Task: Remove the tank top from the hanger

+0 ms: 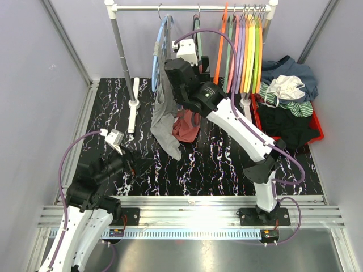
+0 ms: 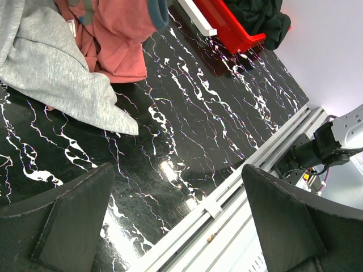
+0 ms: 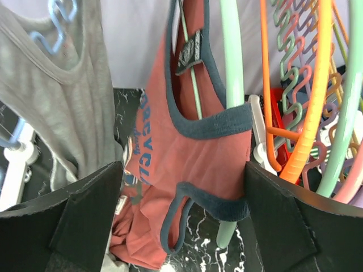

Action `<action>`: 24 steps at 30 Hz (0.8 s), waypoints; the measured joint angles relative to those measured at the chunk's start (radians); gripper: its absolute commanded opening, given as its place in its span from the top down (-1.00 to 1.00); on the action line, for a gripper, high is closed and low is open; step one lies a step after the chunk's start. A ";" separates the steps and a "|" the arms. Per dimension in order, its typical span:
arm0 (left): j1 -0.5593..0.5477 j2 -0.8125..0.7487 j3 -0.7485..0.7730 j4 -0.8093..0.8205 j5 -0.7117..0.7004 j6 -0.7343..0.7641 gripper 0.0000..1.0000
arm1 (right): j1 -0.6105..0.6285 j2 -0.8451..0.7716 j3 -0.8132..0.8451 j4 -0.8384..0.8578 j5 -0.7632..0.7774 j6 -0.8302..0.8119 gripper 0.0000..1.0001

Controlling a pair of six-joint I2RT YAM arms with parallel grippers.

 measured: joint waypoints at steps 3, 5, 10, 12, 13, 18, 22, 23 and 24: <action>0.000 0.000 0.000 0.000 0.000 0.000 -0.98 | -0.013 -0.023 -0.059 0.019 -0.019 0.003 -0.82; 0.000 0.000 0.000 0.000 0.000 0.000 -0.98 | -0.013 -0.046 -0.106 0.033 -0.032 0.008 -0.80; -0.001 0.000 0.000 0.001 0.000 -0.001 -0.98 | -0.012 -0.156 -0.271 0.117 -0.050 0.006 -0.79; -0.002 0.002 0.000 0.005 0.000 -0.003 -0.98 | -0.017 -0.177 -0.283 0.133 -0.058 0.007 -0.75; -0.002 0.003 0.000 0.007 0.000 -0.005 -0.98 | -0.021 -0.180 -0.276 0.135 -0.068 0.010 -0.69; -0.002 0.004 0.000 0.008 0.001 -0.008 -0.98 | -0.091 -0.144 -0.197 0.104 -0.155 0.047 -0.28; -0.002 0.004 0.000 0.008 0.000 -0.008 -0.98 | -0.143 -0.110 -0.181 0.081 -0.223 0.082 -0.04; -0.002 0.004 0.000 0.008 0.000 -0.008 -0.98 | -0.152 -0.100 -0.180 0.073 -0.240 0.089 0.01; -0.002 0.004 0.000 0.007 0.000 -0.008 -0.98 | -0.158 -0.090 -0.179 0.063 -0.256 0.091 0.27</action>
